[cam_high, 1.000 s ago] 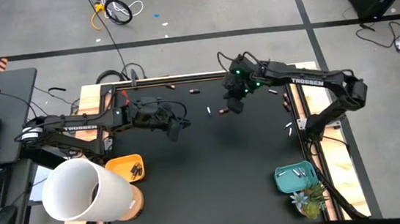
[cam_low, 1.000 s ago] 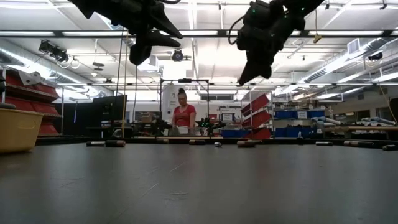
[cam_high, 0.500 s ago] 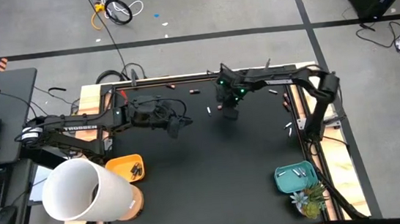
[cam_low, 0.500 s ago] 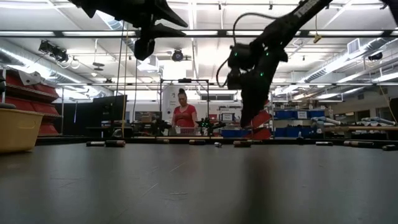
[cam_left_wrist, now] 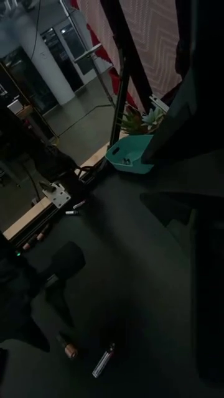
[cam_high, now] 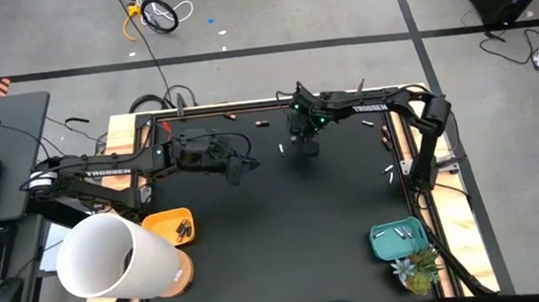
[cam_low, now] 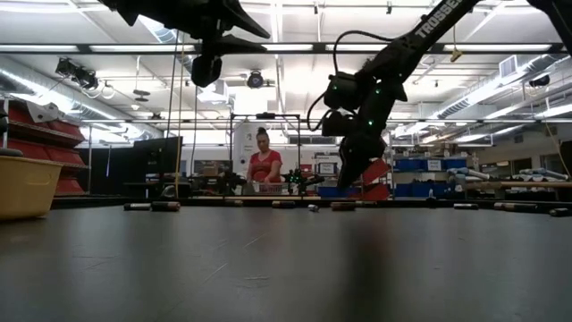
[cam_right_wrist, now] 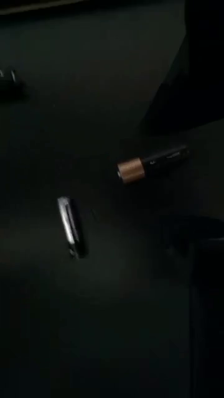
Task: Sort batteries
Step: Put the black battery into the yellow bin
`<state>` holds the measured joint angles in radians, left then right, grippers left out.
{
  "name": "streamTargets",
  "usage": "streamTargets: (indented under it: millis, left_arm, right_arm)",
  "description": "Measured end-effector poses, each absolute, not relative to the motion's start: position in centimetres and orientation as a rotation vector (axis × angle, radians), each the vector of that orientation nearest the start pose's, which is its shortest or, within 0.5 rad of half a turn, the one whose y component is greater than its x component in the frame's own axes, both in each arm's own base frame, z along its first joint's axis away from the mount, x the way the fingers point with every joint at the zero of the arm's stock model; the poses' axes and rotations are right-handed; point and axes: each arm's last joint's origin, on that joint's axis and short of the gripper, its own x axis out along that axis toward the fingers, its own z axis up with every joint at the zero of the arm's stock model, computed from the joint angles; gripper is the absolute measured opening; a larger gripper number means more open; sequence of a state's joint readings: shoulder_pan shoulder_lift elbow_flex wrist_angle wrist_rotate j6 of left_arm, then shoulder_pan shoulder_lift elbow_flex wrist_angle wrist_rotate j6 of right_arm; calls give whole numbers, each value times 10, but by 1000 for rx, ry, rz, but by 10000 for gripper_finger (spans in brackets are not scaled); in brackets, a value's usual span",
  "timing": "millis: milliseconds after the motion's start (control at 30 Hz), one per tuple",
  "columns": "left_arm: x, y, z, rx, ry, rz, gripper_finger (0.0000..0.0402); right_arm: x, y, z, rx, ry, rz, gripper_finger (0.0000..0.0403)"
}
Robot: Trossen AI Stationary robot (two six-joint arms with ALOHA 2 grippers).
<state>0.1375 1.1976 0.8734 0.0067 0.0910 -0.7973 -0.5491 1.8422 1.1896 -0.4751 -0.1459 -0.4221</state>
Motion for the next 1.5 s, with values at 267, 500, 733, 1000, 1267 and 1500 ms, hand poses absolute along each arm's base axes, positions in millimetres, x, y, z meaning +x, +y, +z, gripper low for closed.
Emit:
streamTargets:
  millis: [267,500,733,1000,1267,1500]
  left_arm:
    - [265,34,298,-826,278,177,96]
    - [265,34,298,-848,271,187,96]
    - [265,34,298,-875,268,192,96]
    - [265,34,298,-889,267,192,96]
    - [265,34,298,-870,268,189,96]
    - [265,34,298,-868,268,189,96]
  right_arm:
    - [306,-203,157,88,1102,-119,168]
    - [311,-221,147,191,1095,-194,167]
    - [325,-230,132,197,1222,-183,153]
    - [332,-226,139,81,1277,-206,42]
    - [327,-223,146,214,1250,-175,1]
    - [323,-223,157,303,1195,-142,2]
